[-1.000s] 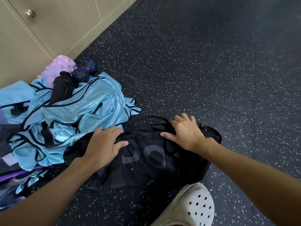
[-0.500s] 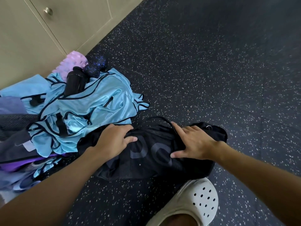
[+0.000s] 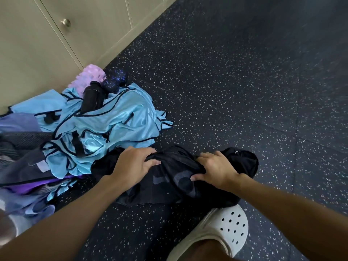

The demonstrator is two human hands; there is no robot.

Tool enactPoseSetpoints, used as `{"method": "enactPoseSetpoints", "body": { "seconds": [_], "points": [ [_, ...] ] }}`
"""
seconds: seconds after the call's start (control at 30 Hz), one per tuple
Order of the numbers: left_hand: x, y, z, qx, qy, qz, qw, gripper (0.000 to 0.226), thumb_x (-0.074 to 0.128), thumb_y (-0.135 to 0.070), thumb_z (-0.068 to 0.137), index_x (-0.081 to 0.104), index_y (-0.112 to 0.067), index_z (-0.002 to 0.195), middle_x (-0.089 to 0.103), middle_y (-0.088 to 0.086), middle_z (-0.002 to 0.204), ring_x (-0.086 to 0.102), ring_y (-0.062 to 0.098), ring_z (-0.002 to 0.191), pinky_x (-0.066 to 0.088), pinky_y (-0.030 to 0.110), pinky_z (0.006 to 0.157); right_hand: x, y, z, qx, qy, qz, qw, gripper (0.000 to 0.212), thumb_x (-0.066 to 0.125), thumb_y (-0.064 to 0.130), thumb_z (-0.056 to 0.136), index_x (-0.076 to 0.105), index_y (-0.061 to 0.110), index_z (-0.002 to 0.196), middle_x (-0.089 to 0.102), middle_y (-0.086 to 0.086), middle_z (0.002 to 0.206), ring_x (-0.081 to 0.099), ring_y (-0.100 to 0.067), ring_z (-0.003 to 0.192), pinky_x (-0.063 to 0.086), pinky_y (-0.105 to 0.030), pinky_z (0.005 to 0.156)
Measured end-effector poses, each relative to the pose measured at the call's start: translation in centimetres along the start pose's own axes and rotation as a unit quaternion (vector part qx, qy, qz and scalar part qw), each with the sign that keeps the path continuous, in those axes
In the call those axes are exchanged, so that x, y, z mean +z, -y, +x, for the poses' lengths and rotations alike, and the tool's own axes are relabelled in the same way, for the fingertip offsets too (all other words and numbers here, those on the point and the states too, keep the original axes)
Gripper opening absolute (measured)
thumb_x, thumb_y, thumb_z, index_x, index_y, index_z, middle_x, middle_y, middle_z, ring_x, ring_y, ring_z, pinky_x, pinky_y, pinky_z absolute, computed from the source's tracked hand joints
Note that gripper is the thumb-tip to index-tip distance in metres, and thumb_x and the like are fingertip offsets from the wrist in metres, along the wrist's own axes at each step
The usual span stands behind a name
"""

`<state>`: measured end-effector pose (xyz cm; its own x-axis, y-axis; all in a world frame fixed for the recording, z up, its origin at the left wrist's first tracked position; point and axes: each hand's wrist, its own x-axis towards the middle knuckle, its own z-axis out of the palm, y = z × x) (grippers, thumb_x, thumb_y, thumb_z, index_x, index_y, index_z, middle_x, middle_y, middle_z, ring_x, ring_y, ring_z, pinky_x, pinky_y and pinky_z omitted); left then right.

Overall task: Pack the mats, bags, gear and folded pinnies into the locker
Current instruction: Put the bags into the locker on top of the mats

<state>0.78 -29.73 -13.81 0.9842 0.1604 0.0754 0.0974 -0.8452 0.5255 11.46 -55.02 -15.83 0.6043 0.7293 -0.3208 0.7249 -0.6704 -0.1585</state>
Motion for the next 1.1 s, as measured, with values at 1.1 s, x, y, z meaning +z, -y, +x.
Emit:
{"method": "enactPoseSetpoints", "body": {
  "seconds": [1.1],
  "points": [
    [-45.4, 0.2, 5.1, 0.051, -0.283, 0.188, 0.939, 0.031, 0.060, -0.049, 0.093, 0.063, -0.037, 0.121, 0.064, -0.017, 0.121, 0.045, 0.008, 0.126, 0.004, 0.039, 0.112, -40.7, 23.7, 4.6, -0.114, -0.320, 0.147, 0.929, 0.021, 0.060, 0.022, 0.094, 0.059, 0.012, 0.076, 0.058, 0.003, 0.067, 0.056, -0.023, 0.070, 0.046, -0.039, 0.068]
  ]
}}
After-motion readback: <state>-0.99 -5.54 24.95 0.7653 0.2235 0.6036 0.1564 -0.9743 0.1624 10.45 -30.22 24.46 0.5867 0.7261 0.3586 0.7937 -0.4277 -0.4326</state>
